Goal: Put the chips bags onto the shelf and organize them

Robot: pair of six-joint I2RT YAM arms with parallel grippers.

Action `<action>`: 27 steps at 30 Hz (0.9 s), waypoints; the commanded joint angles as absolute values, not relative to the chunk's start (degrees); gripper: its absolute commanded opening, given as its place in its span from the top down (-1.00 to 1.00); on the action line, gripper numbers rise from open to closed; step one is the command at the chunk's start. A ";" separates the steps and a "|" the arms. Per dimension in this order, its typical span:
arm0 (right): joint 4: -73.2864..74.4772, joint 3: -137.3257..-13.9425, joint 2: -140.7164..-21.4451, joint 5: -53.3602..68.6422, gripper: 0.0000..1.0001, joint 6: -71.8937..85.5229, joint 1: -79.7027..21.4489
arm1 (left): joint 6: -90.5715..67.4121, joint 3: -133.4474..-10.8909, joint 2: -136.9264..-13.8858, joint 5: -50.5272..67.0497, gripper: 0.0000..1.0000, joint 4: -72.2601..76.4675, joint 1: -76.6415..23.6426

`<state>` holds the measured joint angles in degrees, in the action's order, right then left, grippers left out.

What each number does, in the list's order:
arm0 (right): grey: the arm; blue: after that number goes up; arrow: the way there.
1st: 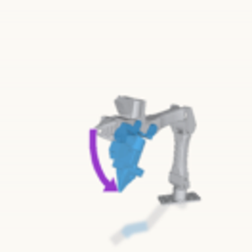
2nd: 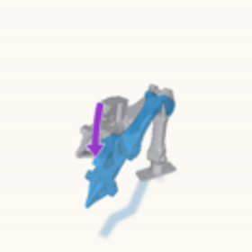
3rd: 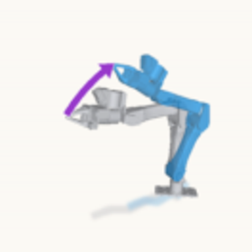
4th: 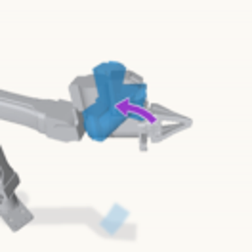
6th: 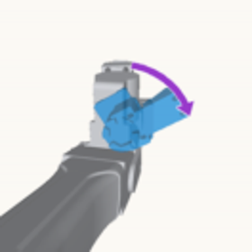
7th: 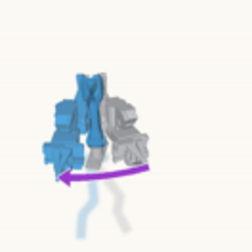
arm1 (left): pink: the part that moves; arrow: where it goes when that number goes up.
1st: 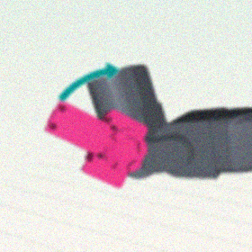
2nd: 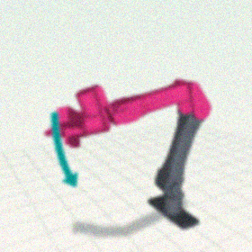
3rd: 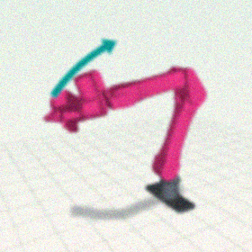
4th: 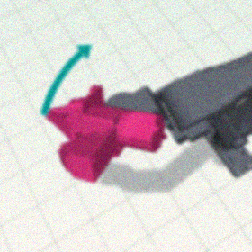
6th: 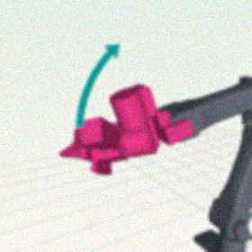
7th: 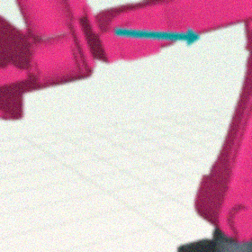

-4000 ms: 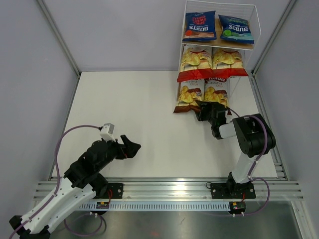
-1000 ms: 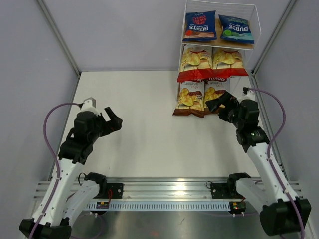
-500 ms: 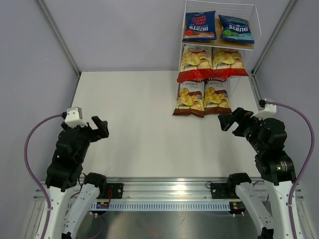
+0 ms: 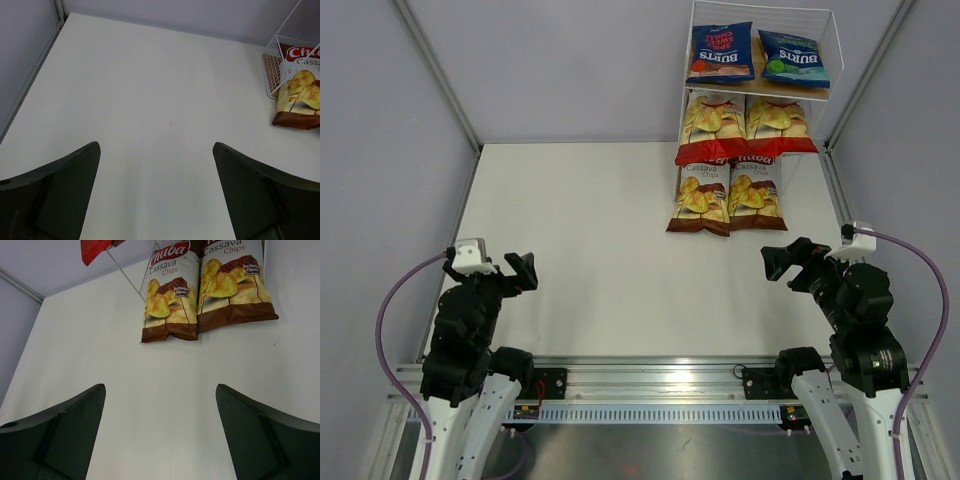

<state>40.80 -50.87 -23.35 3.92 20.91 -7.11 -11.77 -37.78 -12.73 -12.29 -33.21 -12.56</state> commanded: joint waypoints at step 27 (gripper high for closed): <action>33.66 -46.32 -19.95 2.81 -0.99 20.22 -7.21 | -6.50 -31.03 -5.36 -1.23 -0.98 -23.20 -3.08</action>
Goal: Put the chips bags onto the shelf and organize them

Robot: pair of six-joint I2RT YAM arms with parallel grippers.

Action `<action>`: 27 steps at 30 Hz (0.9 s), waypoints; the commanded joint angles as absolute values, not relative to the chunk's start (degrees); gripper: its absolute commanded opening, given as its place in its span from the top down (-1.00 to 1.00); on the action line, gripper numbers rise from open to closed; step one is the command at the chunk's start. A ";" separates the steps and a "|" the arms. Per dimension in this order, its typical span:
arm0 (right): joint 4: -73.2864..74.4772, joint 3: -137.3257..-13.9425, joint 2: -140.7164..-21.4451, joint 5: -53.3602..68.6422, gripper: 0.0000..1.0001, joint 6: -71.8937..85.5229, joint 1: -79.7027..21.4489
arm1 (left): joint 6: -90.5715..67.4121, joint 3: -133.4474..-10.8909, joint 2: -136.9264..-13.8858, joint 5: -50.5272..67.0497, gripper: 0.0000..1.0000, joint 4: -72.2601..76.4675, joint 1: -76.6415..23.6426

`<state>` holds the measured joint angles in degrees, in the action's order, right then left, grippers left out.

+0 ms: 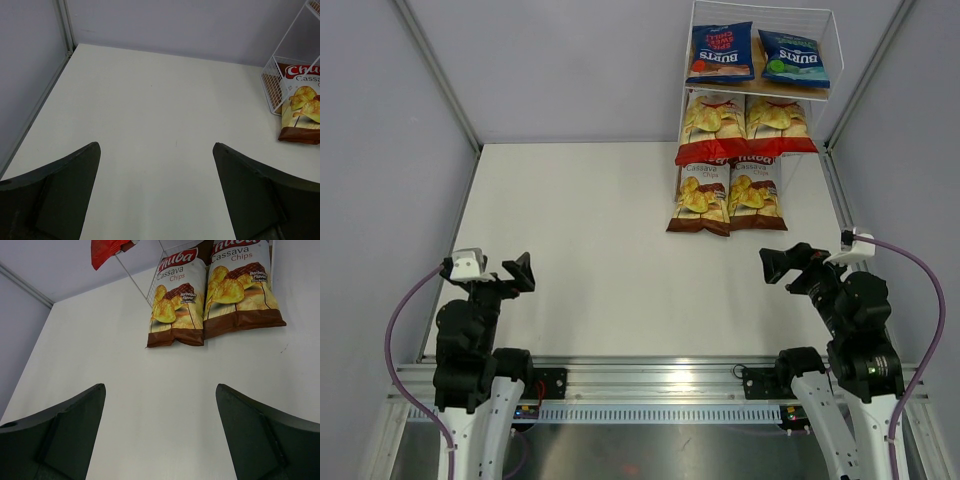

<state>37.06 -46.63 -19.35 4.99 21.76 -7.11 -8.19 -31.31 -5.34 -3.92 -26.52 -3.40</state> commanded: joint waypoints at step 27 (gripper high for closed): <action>33.13 -45.70 -24.34 1.06 -0.99 19.60 -7.21 | -8.09 -30.23 -3.60 -6.15 -0.98 -23.03 -3.08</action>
